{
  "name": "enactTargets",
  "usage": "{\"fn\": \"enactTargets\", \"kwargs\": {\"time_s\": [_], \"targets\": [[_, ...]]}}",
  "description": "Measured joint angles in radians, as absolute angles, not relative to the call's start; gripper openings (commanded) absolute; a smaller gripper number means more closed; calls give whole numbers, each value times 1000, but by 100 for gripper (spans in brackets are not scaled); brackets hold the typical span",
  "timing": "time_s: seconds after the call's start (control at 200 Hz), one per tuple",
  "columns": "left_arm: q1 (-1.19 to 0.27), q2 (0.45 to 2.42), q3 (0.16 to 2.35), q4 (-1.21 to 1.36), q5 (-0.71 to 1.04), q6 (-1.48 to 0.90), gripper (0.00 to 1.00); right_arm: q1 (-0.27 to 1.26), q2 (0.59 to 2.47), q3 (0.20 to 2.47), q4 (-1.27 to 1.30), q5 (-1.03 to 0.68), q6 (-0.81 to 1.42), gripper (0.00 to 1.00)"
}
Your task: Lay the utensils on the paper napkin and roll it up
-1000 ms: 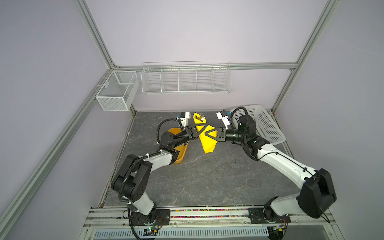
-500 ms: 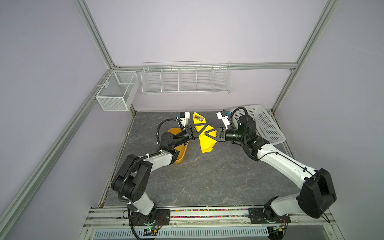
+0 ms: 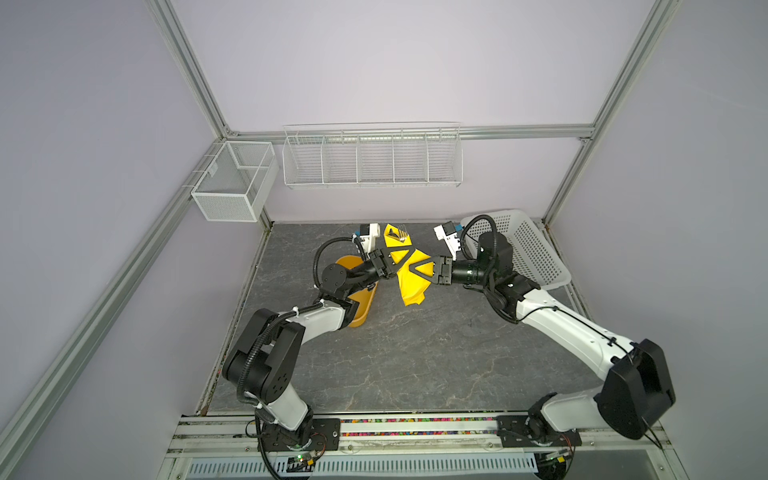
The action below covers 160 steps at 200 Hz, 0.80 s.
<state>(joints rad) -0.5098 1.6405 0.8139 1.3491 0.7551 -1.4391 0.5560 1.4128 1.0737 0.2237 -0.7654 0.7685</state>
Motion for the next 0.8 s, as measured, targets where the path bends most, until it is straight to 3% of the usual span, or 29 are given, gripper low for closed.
{"fn": "enactTargets", "kwargs": {"time_s": [0.215, 0.47, 0.625, 0.8], "targets": [[-510, 1641, 814, 1349, 752, -1446, 2, 560, 1413, 1066, 229, -788, 770, 55], [-510, 1641, 814, 1349, 748, -1449, 4, 570, 1417, 1065, 235, -802, 768, 22], [-510, 1641, 814, 1356, 748, -1455, 15, 569, 1417, 1065, 234, -797, 769, 13], [-510, 1644, 813, 1361, 751, -1463, 39, 569, 1417, 1064, 238, -796, 775, 12]]}}
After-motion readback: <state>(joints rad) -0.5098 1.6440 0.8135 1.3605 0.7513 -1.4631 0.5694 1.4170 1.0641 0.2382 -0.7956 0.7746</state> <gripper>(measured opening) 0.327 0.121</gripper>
